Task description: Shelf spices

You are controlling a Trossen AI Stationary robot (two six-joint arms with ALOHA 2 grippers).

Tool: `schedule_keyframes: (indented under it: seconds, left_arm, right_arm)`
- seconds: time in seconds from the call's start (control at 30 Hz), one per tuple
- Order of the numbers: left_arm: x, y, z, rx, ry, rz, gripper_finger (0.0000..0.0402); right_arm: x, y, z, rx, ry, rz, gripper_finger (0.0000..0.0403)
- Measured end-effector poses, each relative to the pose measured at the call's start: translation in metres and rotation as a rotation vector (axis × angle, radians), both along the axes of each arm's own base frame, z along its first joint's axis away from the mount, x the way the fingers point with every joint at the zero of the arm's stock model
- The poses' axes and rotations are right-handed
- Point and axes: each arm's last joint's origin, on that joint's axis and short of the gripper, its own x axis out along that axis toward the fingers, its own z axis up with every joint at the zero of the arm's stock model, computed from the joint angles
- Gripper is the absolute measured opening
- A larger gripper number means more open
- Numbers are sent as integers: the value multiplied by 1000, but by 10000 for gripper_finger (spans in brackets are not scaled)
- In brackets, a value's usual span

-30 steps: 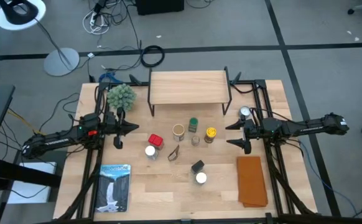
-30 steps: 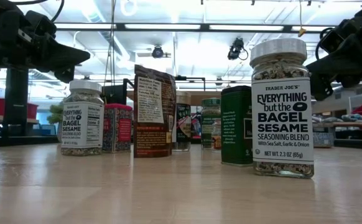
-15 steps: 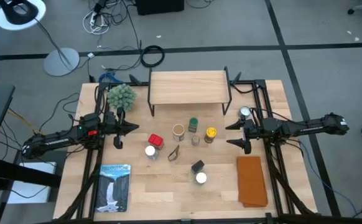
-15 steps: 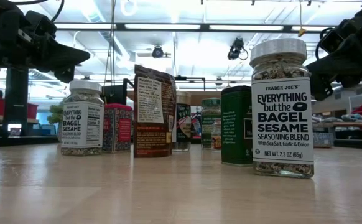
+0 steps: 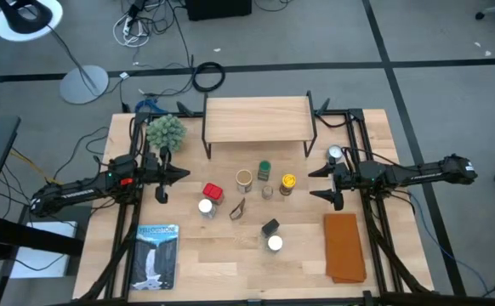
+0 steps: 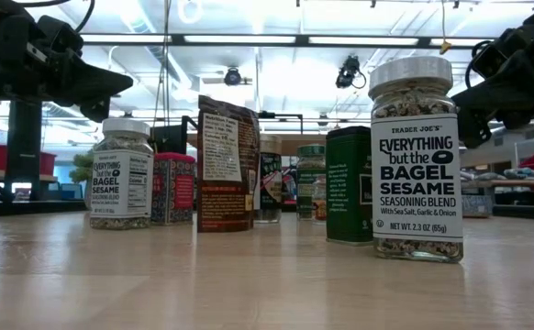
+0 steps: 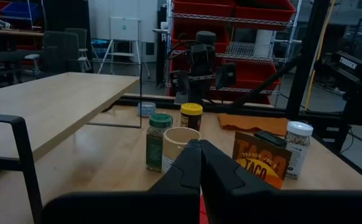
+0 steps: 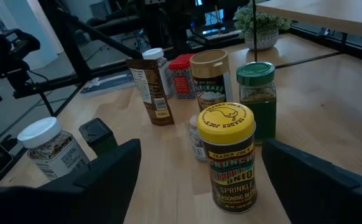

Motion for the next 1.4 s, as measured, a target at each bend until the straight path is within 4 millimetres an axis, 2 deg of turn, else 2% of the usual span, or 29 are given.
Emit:
schedule_keyframes:
  seconds: [0.17,0.47,0.8,1.07,1.2,1.4]
  left_arm:
    - [0,0,0,0,0,0,6]
    - [0,0,0,0,0,0,6]
    - [0,0,0,0,0,0,6]
    - [0,0,0,0,0,0,6]
    - [0,0,0,0,0,0,6]
    - [0,0,0,0,0,0,6]
  right_arm:
    - [0,0,-1,-2,16,-4,333]
    - [6,-1,-19,15,198,-50,306]
    - [17,-2,-31,25,291,-120,304]
    - [44,-1,-16,-69,375,-111,304]
    - [57,0,-19,-137,451,-98,304]
    - [75,1,-23,-136,514,-94,304]
